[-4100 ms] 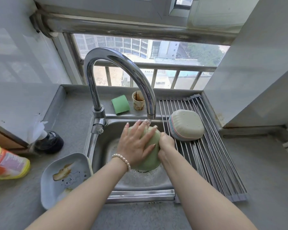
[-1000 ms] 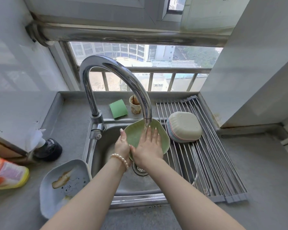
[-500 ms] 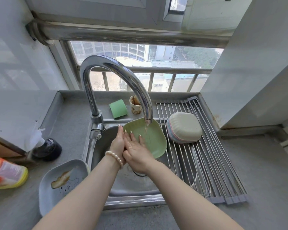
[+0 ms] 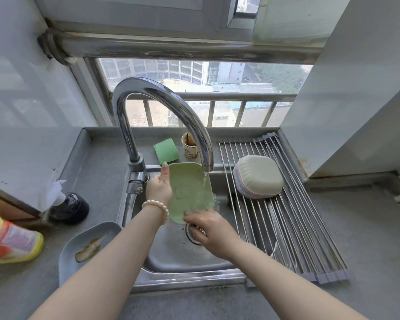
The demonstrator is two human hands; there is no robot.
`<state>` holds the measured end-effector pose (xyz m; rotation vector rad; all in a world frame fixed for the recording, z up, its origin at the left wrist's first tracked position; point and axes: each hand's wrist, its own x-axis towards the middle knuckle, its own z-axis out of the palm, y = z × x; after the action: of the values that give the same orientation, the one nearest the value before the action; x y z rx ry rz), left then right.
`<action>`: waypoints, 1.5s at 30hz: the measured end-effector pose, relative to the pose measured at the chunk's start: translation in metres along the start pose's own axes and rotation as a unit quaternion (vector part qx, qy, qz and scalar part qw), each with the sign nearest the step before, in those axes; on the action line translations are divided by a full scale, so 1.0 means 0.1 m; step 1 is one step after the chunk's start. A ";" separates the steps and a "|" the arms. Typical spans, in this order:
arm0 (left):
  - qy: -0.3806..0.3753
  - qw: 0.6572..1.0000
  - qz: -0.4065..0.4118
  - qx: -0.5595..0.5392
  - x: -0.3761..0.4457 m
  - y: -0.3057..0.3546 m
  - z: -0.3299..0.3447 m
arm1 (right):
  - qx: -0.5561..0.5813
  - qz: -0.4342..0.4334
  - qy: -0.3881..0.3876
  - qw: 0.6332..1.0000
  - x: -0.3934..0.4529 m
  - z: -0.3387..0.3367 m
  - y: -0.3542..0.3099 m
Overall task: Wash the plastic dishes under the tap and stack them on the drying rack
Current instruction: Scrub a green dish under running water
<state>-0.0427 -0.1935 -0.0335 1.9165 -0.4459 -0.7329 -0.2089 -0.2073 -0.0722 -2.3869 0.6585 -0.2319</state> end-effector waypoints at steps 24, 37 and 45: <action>-0.032 0.936 -0.110 -0.333 -0.53 -0.32 0.20 | -0.219 -0.046 0.205 0.953 0.13 0.19 -0.16; -0.116 0.991 0.065 -0.033 -0.25 -0.04 -0.06 | -0.258 -0.119 0.115 0.952 -0.05 -0.19 0.38; -0.233 0.945 -0.209 -0.090 -0.21 0.02 -0.30 | 0.001 0.029 -0.006 1.000 -0.14 -0.22 0.23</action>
<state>-0.0383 -0.1618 -0.0156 1.6715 -0.2429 -1.4723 -0.2369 -0.2270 -0.0694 -2.3618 0.7216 -0.1940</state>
